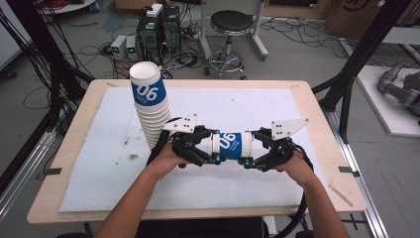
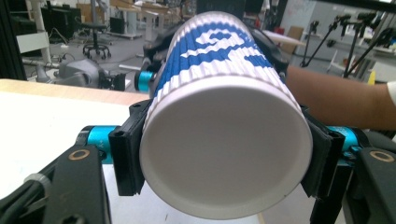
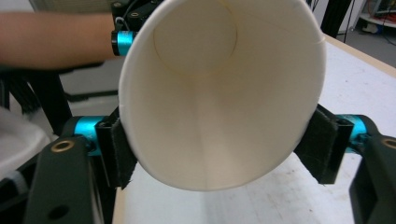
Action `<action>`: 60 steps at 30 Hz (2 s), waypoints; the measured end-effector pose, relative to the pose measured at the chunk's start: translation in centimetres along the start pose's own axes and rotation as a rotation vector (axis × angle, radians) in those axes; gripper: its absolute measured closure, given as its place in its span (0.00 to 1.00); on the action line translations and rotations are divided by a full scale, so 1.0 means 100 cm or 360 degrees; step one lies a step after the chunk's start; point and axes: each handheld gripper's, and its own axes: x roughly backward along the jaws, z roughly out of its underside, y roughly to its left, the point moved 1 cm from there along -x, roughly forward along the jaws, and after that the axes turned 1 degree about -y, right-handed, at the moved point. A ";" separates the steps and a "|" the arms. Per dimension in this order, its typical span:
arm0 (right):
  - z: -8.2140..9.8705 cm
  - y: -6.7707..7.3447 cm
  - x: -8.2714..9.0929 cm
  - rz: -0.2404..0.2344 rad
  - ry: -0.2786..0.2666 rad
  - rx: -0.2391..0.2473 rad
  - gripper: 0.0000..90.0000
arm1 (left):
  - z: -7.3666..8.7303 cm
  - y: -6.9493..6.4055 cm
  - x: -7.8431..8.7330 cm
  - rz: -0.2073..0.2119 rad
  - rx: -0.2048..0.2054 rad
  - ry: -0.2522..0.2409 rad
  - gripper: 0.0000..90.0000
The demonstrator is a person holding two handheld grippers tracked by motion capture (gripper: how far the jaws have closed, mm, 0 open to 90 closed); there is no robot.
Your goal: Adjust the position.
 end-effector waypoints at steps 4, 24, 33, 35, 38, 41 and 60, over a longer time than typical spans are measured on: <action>0.001 0.002 -0.001 0.0033 0.0139 0.0090 0.30 | 0.001 -0.006 -0.006 -0.0073 -0.0072 0.0237 0.32; -0.002 0.000 0.003 -0.0008 -0.0165 -0.0129 0.24 | 0.013 -0.001 -0.005 -0.0011 0.0031 0.0072 0.34; -0.008 0.004 0.004 0.0040 0.0053 0.0040 0.29 | 0.010 -0.011 -0.008 -0.0153 -0.0056 0.0280 0.25; -0.011 0.005 0.005 0.0051 0.0134 0.0060 0.29 | 0.009 -0.012 -0.008 -0.0177 -0.0081 0.0295 0.25; -0.013 0.006 0.004 0.0050 0.0172 0.0073 0.29 | 0.011 -0.012 -0.010 -0.0180 -0.0085 0.0346 0.26; -0.017 0.008 0.001 0.0042 0.0207 0.0062 0.28 | 0.015 -0.012 -0.016 -0.0143 -0.0109 0.0386 0.34; -0.012 0.005 -0.005 0.0080 -0.0120 -0.0098 0.25 | 0.023 -0.013 -0.018 -0.0223 -0.0048 0.0223 0.27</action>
